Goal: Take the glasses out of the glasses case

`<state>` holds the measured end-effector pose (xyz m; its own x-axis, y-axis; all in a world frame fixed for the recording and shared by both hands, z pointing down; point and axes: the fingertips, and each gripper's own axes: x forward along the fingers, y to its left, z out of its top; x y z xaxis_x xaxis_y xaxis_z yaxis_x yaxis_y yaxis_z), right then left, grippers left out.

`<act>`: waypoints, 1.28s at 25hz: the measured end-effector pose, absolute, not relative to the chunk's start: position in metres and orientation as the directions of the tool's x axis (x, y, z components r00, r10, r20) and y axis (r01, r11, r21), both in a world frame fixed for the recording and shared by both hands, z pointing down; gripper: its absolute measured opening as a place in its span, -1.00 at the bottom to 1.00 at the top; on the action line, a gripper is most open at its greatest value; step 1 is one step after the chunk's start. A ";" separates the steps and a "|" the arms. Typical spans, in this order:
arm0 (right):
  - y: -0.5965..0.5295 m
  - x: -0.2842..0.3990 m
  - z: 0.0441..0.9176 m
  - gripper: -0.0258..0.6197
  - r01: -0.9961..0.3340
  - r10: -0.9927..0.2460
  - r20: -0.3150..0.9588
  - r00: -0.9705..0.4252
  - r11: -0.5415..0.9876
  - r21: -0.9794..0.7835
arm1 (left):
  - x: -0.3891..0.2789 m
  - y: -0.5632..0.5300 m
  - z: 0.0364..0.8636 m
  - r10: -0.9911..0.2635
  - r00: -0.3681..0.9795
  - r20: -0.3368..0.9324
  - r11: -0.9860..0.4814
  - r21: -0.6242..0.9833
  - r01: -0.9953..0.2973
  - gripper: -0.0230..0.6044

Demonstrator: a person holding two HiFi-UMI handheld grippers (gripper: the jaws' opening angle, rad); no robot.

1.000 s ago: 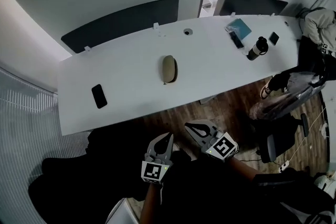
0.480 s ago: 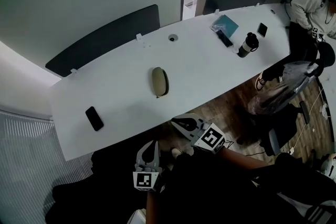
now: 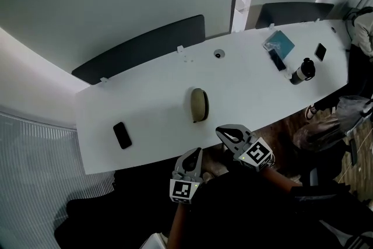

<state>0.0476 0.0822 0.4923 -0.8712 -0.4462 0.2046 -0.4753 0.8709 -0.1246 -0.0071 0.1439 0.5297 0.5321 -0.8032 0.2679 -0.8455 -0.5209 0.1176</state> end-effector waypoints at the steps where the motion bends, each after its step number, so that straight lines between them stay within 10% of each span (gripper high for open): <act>1: 0.075 0.052 0.493 -0.90 -0.478 -0.449 0.204 -0.870 0.869 -0.127 | -0.003 0.137 0.532 -0.800 0.533 0.275 -0.525 0.111 -0.844 -0.91; 32: -0.047 0.058 0.536 -0.90 -0.501 -0.432 0.375 -0.820 0.859 -0.107 | -0.033 -0.021 0.588 -0.830 0.452 0.327 -0.387 0.246 -0.889 -0.91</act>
